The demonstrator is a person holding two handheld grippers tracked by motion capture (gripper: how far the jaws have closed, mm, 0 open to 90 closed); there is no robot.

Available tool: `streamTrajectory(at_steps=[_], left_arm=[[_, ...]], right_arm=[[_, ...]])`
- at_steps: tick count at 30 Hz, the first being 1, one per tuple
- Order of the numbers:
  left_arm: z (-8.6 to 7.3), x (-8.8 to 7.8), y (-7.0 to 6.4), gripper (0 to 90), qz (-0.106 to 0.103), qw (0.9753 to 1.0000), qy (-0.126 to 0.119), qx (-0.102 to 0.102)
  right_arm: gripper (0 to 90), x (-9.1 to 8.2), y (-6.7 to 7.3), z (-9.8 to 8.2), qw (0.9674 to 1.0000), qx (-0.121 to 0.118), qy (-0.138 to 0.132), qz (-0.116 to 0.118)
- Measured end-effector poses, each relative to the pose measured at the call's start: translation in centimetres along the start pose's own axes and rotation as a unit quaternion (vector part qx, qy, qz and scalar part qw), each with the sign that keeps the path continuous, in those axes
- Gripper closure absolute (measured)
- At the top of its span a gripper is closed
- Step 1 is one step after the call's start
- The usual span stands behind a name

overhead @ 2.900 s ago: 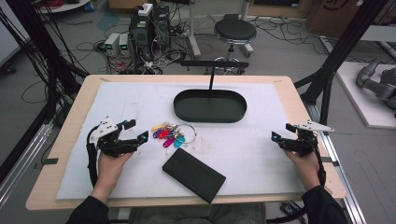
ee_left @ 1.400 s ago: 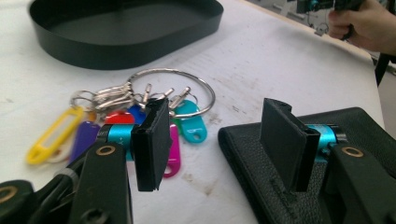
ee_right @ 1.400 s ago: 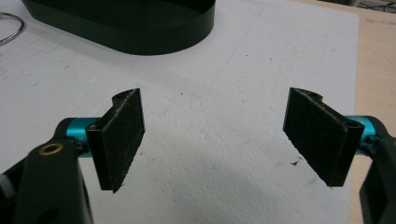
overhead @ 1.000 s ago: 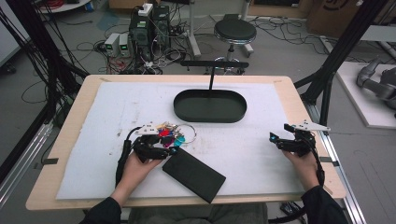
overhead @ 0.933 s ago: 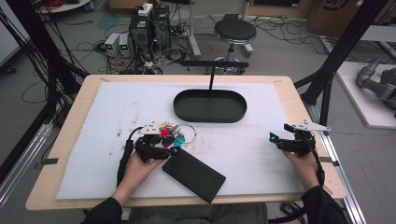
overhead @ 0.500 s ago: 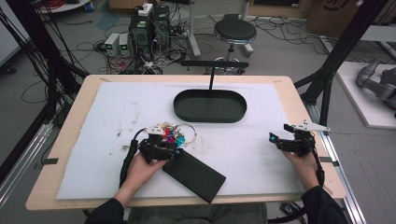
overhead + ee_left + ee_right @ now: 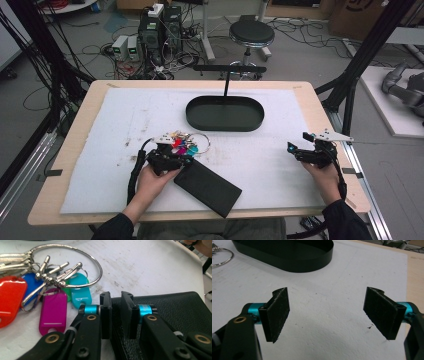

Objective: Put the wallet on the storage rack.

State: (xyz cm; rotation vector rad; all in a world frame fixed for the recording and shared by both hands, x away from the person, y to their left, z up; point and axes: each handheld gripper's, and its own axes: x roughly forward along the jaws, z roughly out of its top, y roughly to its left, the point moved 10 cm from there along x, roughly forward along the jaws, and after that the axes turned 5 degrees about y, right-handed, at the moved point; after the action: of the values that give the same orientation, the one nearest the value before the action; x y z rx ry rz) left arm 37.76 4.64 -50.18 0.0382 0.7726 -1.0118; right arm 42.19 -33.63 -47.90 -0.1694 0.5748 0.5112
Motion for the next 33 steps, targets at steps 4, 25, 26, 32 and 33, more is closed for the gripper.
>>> streamTrajectory(at_steps=[4,25,26,32,33], left_arm=[[0.1,-0.4,-0.2,81.0,0.002,0.9998,-0.020,0.004],[3.4,-4.5,-1.3,83.0,0.041,0.9844,-0.142,0.096],[3.4,-4.6,-1.3,83.1,0.041,0.9836,-0.144,0.100],[3.4,-4.8,-1.5,83.1,0.045,0.9822,-0.148,0.107],[3.4,-4.8,-1.5,83.1,0.046,0.9821,-0.147,0.108]], right_arm=[[21.7,-0.1,0.8,0.4,0.9999,-0.004,-0.007,0.007],[21.7,0.1,10.3,3.2,0.9890,-0.022,-0.042,0.140],[21.8,0.2,10.8,3.3,0.9879,-0.025,-0.042,0.147],[28.9,1.1,14.2,2.7,0.9767,-0.044,-0.005,0.210],[29.6,1.2,14.8,2.5,0.9748,-0.047,0.002,0.218]])
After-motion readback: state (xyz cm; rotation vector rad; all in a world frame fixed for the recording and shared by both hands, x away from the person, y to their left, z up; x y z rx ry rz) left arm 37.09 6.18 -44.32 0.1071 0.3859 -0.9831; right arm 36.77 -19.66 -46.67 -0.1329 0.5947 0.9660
